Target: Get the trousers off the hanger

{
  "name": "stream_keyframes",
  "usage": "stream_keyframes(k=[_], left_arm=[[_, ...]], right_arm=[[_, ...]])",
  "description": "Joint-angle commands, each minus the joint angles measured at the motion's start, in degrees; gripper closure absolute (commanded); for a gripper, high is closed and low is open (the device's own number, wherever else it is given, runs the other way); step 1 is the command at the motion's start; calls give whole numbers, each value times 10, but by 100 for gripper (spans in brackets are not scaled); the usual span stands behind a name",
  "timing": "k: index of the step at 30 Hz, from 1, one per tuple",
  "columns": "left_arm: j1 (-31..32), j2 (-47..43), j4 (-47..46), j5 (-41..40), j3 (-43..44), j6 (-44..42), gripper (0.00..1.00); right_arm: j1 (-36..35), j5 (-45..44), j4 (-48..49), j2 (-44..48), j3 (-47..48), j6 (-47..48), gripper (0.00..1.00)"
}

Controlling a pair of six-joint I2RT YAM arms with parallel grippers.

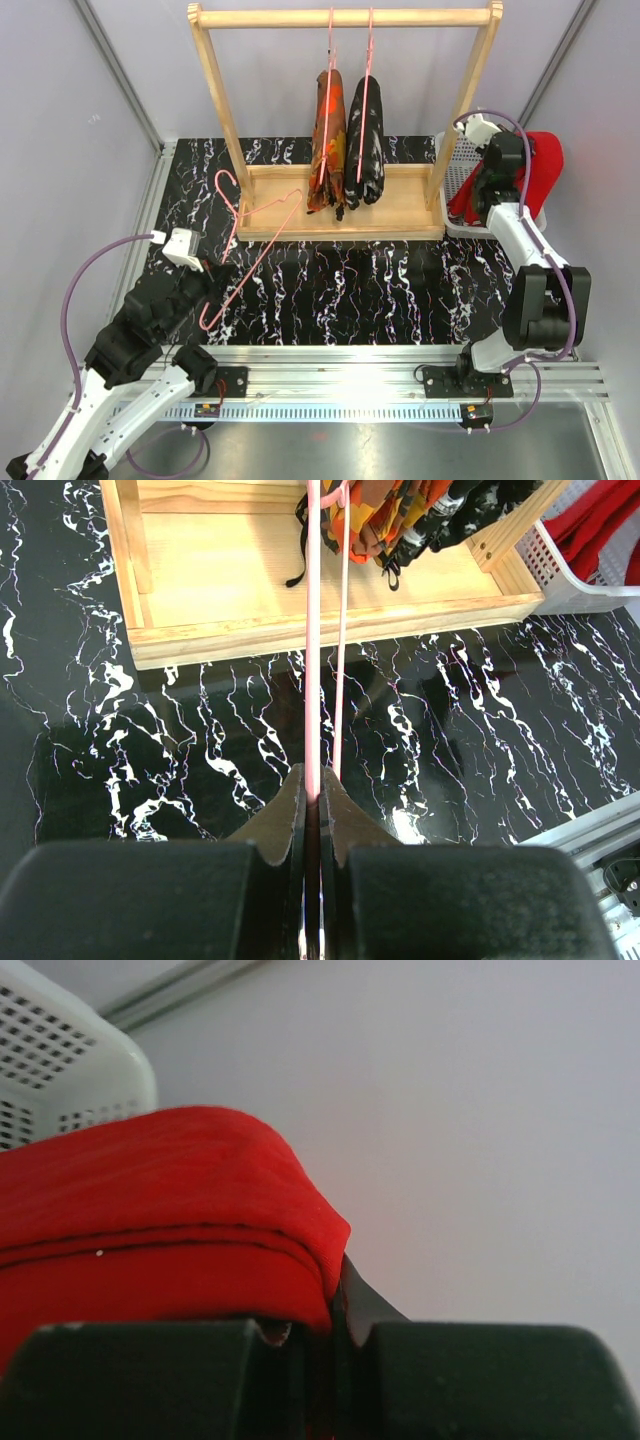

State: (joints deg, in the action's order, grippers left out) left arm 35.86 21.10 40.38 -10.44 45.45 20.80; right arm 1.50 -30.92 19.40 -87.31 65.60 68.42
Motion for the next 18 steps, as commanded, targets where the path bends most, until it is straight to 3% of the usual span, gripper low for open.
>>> stream_keyframes(k=[1, 7, 11, 12, 13, 18], left_arm=[[0, -5, -32, 9, -2, -1, 100], [0, -1, -32, 7, -1, -1, 100], [0, 5, -31, 7, 0, 0, 100], [0, 4, -30, 6, -1, 0, 100], [0, 3, -32, 6, -1, 1, 100], [0, 6, -29, 6, 1, -1, 100]], right_arm=[[-11, 45, -29, -19, 38, -65, 100], [-12, 93, -73, -37, 17, -160, 100], [-11, 107, -143, -60, 49, -246, 94], [-11, 117, -177, -60, 54, -282, 89], [-12, 129, -189, -60, 60, -309, 76], [-11, 184, -320, -62, 121, -459, 50]])
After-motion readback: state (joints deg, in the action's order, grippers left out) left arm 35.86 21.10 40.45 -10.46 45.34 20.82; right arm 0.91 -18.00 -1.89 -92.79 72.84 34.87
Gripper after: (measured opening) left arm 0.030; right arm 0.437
